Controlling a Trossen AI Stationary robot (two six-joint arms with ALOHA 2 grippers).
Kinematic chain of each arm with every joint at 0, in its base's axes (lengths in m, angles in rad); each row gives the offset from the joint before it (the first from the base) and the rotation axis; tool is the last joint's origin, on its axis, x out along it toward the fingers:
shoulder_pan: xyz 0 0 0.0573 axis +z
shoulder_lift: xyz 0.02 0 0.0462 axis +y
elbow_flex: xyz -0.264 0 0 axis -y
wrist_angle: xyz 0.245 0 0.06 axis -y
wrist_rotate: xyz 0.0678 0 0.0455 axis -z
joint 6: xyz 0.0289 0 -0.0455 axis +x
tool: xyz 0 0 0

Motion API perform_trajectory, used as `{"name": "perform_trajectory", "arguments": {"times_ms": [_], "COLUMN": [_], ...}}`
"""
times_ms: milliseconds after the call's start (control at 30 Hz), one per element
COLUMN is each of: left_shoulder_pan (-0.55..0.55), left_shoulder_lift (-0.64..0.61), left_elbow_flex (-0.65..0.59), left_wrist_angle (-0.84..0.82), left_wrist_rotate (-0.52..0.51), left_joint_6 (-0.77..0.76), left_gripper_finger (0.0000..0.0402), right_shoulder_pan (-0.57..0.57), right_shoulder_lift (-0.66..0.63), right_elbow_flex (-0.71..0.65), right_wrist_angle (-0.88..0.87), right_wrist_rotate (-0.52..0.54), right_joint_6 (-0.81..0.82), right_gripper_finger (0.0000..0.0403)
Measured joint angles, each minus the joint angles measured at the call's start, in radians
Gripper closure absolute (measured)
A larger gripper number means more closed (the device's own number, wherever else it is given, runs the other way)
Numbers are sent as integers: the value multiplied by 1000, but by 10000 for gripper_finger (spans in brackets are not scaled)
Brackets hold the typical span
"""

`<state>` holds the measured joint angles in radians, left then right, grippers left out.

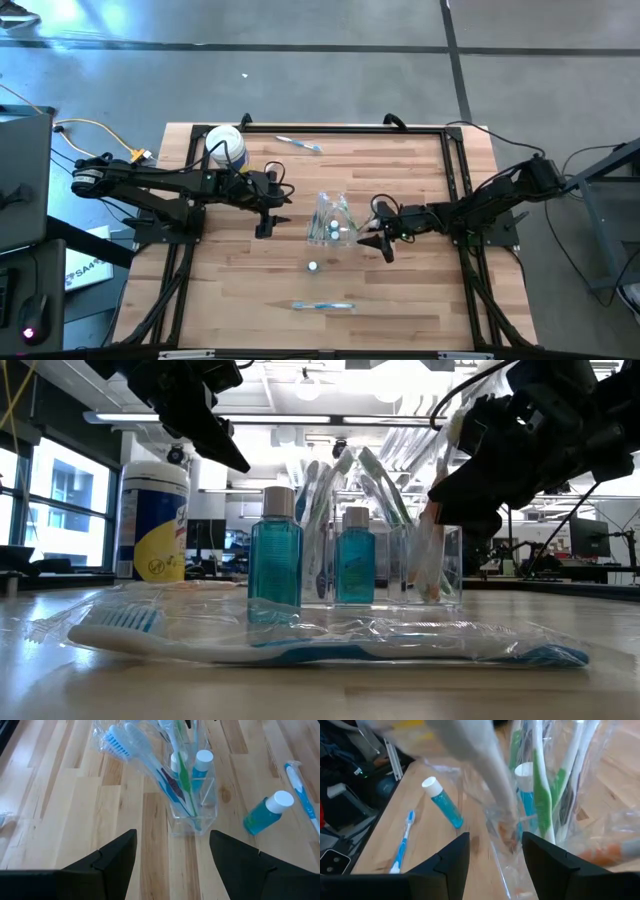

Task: Pick & Place toothbrushing station
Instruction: Put the bottom orange toothbrush into the transparent organizer

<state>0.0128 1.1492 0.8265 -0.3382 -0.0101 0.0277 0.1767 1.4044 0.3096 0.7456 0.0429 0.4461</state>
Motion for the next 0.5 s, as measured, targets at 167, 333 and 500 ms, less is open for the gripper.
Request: {"name": "perform_trajectory", "arguments": {"times_ms": [167,333,500], "left_shoulder_pan": [0,0,0], "left_shoulder_lift": [0,0,0], "left_elbow_flex": [0,0,0], "left_wrist_angle": [0,0,0], "left_wrist_rotate": [0,0,0], "left_joint_6": [1,1,1], "left_gripper_finger": [153,153,153], "right_shoulder_pan": [-2,-2,-2], "right_shoulder_lift": [0,-33,-118], "right_elbow_flex": [2,48,105], "right_wrist_angle": [-26,-170,-369], "right_wrist_rotate": [-16,-16,28], "right_joint_6": [23,-3,-29], "right_gripper_finger": [229,229,229]}}
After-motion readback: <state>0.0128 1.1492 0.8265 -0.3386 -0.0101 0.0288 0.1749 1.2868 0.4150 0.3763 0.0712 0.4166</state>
